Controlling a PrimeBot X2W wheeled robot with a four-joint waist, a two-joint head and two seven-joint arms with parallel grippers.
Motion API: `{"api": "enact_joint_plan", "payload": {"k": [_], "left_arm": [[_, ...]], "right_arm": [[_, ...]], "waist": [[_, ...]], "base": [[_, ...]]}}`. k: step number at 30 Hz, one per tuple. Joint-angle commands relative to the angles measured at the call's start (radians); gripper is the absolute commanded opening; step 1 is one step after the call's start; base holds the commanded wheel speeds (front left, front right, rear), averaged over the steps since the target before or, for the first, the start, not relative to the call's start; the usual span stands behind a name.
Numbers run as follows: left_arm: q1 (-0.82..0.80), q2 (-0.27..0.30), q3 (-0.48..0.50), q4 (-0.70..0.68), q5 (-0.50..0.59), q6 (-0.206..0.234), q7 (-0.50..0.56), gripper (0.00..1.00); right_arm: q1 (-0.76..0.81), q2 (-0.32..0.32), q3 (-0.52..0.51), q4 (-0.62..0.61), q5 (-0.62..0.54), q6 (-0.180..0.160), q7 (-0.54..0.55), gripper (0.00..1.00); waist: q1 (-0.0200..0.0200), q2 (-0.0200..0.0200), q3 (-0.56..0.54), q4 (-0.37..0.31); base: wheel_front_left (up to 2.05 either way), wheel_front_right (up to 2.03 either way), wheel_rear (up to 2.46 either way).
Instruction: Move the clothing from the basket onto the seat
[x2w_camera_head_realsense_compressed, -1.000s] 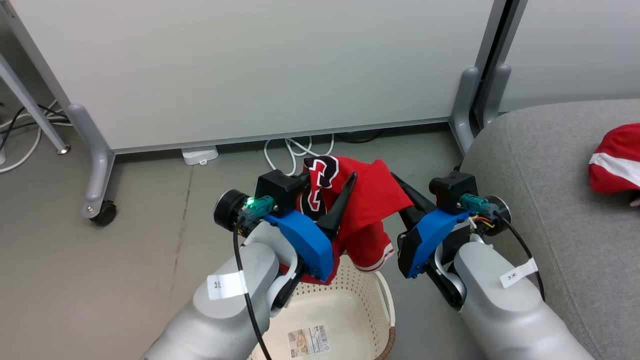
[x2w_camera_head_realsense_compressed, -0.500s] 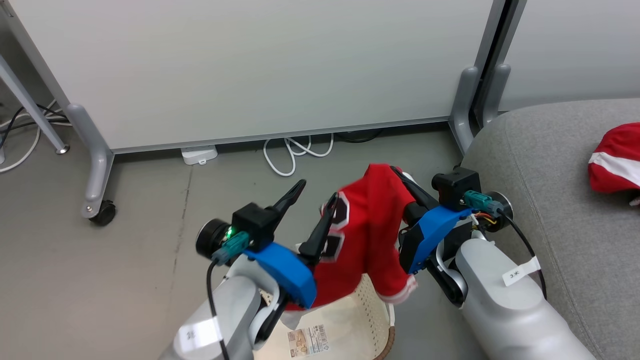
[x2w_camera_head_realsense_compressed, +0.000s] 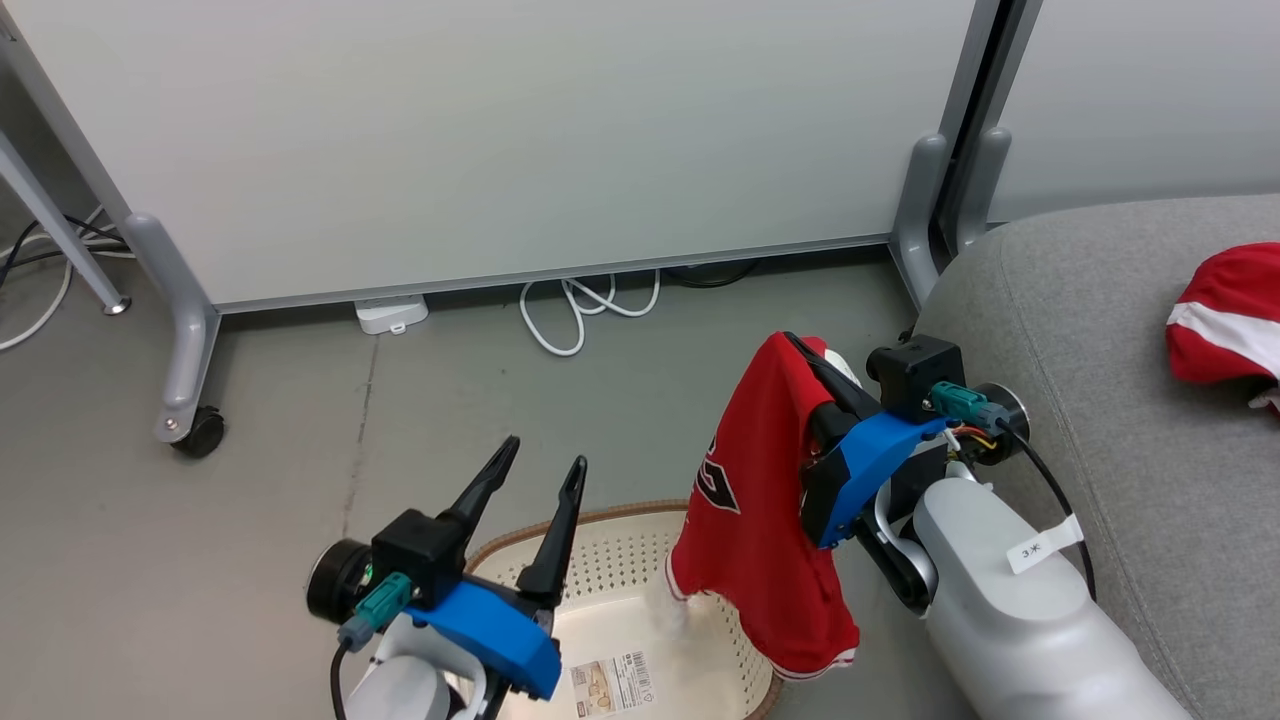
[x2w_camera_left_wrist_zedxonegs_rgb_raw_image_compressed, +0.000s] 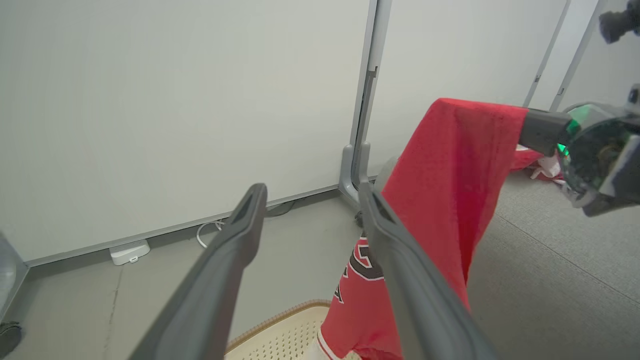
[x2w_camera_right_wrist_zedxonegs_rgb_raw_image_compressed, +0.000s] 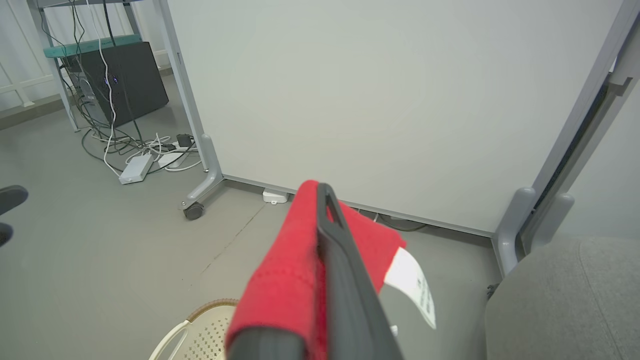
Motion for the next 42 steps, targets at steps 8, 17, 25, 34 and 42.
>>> {"api": "enact_joint_plan", "payload": {"k": [8,17,25,34,42], "left_arm": [[0.051,-0.003,0.028,-0.023,0.02,-0.007,-0.005,1.0],[0.067,-0.011,0.047,-0.033,0.028,-0.008,-0.005,1.0],[0.064,-0.004,0.053,-0.043,0.03,-0.008,-0.005,1.0],[0.077,-0.004,0.071,-0.06,0.042,-0.008,-0.005,1.0],[0.077,-0.003,0.08,-0.066,0.048,-0.008,-0.005,1.0]], "right_arm": [[0.014,0.0,-0.001,-0.003,0.0,0.0,-0.005,0.0],[0.012,0.0,-0.003,-0.011,0.005,0.0,-0.005,0.0],[0.007,0.0,-0.015,-0.029,-0.006,0.0,-0.004,0.0],[0.015,0.0,-0.037,-0.035,-0.021,0.0,-0.004,0.0],[0.017,0.0,-0.059,-0.042,-0.039,0.0,-0.004,0.0]], "waist": [[0.0,-0.0001,-0.003,-0.005],[0.0,-0.0001,-0.001,-0.041],[0.0,-0.0001,0.008,-0.131],[0.0,-0.0001,0.017,-0.257],[0.0,-0.0001,0.031,-0.352]], "base": [[0.0,0.0,0.0],[0.0,0.0,0.0],[0.0,0.0,0.0],[0.0,0.0,0.0],[0.0,0.0,0.0]]}}
